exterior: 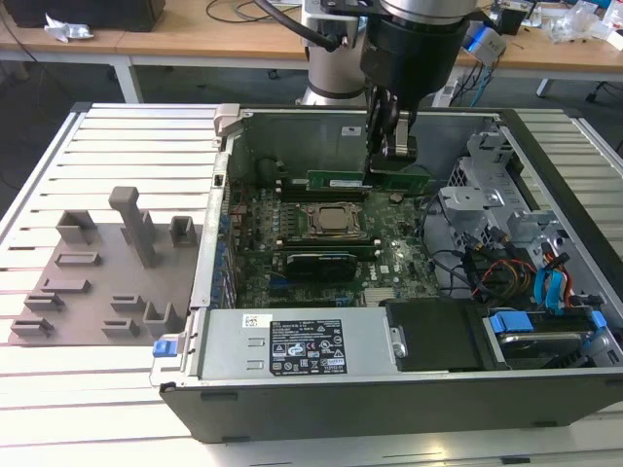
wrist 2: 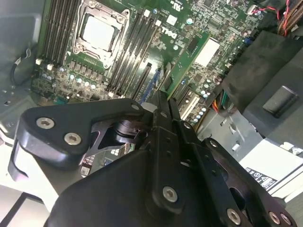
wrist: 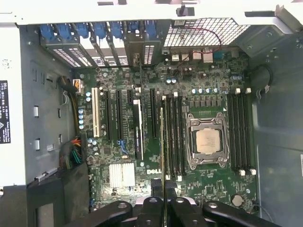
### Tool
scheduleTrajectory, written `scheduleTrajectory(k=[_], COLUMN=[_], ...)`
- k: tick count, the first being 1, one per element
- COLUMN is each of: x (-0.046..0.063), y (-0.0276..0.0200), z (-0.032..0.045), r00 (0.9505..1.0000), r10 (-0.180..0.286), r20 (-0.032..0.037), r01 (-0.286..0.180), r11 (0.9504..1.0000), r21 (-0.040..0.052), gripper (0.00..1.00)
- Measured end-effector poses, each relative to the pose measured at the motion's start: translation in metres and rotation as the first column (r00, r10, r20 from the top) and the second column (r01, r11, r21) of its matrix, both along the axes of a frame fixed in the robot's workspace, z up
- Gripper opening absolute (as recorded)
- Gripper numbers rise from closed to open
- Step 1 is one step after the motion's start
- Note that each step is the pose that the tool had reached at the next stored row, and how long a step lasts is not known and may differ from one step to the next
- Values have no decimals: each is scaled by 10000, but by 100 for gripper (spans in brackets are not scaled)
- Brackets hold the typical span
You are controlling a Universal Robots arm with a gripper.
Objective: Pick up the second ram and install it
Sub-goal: 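Pick up the second ram and move it above second insertion slot, then insert the second ram into the second slot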
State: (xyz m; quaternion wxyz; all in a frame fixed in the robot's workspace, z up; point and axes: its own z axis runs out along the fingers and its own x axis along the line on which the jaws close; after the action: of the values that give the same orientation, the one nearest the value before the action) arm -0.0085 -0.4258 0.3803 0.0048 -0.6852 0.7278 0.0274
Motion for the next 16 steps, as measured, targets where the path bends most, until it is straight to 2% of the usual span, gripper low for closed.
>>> scheduleTrajectory(k=[11,16], x=[0,-1], y=[6,6], z=[-6,-52], r00=[10000,10000], r10=[0,0], r20=[0,0], r01=[0,0], r11=[10000,10000], r21=[0,2], gripper=[13,13])
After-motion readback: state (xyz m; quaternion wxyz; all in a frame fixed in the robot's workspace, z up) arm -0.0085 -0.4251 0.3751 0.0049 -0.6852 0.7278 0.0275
